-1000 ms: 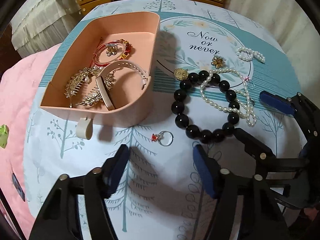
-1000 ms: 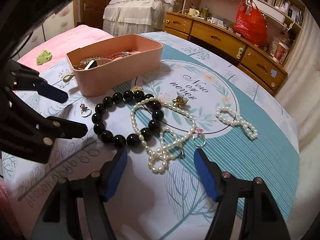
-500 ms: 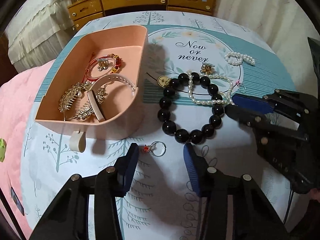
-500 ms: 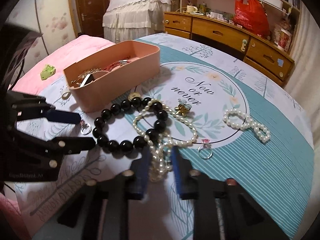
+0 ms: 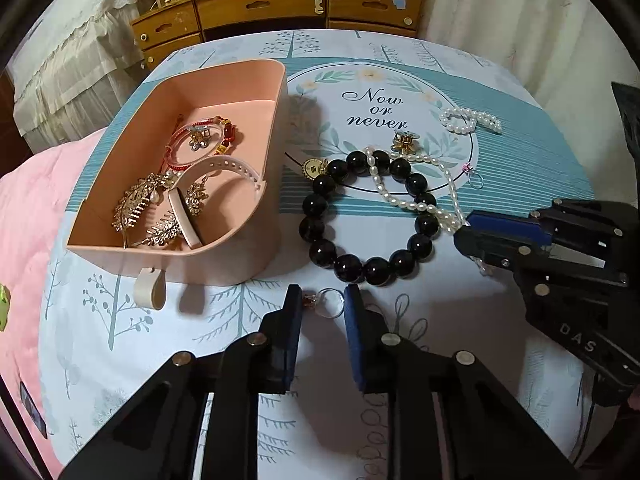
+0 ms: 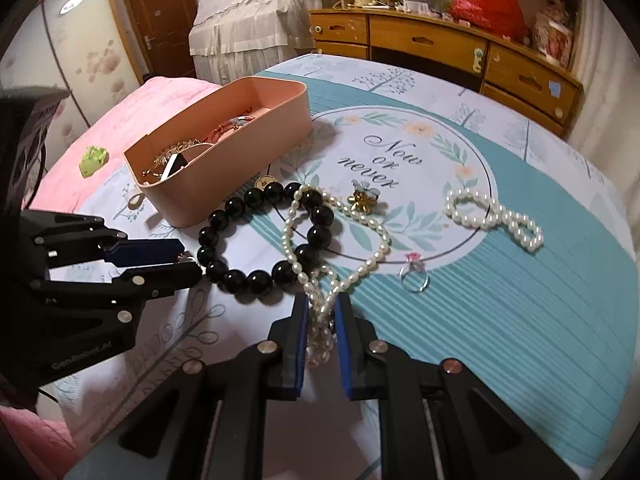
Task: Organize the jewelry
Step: 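Lift the pearl strand with the right tool and carry it toward the tray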
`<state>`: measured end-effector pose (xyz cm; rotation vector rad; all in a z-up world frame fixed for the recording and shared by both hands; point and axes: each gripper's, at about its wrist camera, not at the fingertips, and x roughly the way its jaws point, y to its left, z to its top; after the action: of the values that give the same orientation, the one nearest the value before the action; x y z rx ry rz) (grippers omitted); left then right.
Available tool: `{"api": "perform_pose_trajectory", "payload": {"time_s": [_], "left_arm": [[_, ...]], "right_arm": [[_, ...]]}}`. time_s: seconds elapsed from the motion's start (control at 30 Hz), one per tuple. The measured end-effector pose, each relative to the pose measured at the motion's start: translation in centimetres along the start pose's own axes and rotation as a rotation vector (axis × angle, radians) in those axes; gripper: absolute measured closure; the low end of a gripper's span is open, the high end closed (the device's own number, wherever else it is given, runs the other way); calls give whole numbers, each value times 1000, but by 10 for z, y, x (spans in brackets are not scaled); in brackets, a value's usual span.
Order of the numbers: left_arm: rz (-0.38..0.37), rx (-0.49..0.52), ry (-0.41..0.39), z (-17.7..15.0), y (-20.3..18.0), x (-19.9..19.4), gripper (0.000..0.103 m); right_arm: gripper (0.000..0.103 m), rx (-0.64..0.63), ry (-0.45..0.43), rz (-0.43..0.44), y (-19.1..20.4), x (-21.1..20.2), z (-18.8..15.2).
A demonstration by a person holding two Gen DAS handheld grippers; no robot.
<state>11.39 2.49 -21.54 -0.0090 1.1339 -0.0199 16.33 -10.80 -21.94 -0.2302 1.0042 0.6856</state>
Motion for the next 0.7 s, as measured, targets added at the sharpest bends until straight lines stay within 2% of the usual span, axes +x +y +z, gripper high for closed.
{"api": "perform_pose_trajectory", "payload": {"time_s": [0.27,0.43,0.7], "left_arm": [[-8,-5,8,-4,5,-3,84],[-20,-16,14,-7,10,-4,85],[-37,-22,11,-12,23,-18,85]], "right_arm": [[98,136,-6,66,-8,-5,-3],[98,237,-36,154,-10,-12,-1],[98,274,-106,258,10,-27,9]]}}
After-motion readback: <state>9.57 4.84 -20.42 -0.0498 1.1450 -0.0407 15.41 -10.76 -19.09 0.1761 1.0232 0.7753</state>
